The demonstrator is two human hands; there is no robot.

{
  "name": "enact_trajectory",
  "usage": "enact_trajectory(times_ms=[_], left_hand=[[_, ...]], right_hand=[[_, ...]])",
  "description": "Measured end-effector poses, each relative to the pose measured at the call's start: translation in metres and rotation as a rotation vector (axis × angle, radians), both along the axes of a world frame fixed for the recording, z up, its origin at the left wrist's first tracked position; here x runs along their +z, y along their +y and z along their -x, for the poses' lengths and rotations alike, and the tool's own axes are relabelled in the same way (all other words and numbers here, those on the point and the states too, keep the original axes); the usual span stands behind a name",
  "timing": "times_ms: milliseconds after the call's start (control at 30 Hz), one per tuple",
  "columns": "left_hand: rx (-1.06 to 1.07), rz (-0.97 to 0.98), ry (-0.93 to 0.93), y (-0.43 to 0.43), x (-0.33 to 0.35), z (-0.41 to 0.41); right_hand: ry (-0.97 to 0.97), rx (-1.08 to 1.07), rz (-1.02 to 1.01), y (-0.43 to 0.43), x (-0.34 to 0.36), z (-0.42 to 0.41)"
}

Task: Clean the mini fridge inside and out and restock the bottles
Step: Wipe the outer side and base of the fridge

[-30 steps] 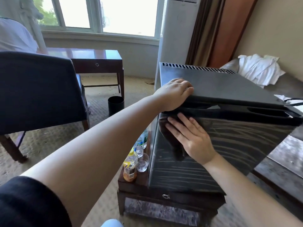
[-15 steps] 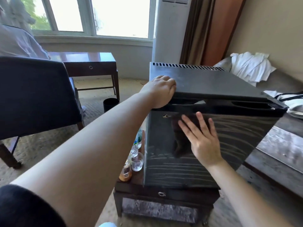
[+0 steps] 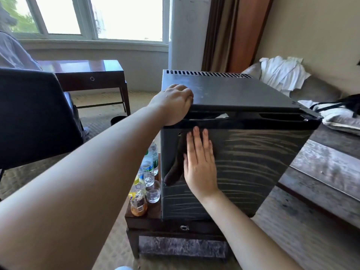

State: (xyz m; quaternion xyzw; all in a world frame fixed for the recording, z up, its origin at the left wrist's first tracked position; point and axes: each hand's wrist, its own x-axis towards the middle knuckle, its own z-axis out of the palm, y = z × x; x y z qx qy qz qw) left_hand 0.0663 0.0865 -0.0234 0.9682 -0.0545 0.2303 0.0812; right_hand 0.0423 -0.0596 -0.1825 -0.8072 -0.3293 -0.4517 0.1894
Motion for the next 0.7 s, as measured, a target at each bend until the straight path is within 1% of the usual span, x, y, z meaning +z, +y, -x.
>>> enact_trajectory(times_ms=[100, 167, 233, 300, 400, 467, 533, 567, 700], left_hand=[[-0.001, -0.012, -0.014, -0.001, 0.001, 0.002], [0.0, -0.049, -0.05, -0.003, 0.0, 0.005], [-0.02, -0.098, -0.094, -0.007, 0.0, 0.008], [-0.035, -0.146, -0.157, -0.011, -0.003, 0.013], [-0.05, -0.241, -0.275, -0.02, -0.004, 0.015], [-0.04, -0.217, -0.256, -0.037, -0.001, 0.014], [-0.026, -0.136, -0.225, -0.062, 0.0, 0.009], [-0.015, -0.11, -0.212, -0.074, -0.001, 0.006], [0.112, -0.047, -0.154, -0.092, -0.01, -0.01]], right_hand=[[-0.122, 0.057, 0.124, -0.027, 0.01, -0.014], [-0.147, 0.062, 0.151, -0.053, 0.017, -0.024], [-0.146, 0.01, 0.146, -0.081, 0.021, -0.034], [-0.125, -0.079, 0.113, -0.111, 0.02, -0.043], [-0.067, -0.218, 0.006, -0.145, 0.02, -0.049], [-0.051, -0.253, -0.078, -0.151, 0.022, -0.051], [-0.053, -0.204, -0.131, -0.14, 0.024, -0.047], [-0.061, -0.155, -0.126, -0.129, 0.025, -0.043], [-0.104, 0.012, -0.029, -0.083, 0.027, -0.023]])
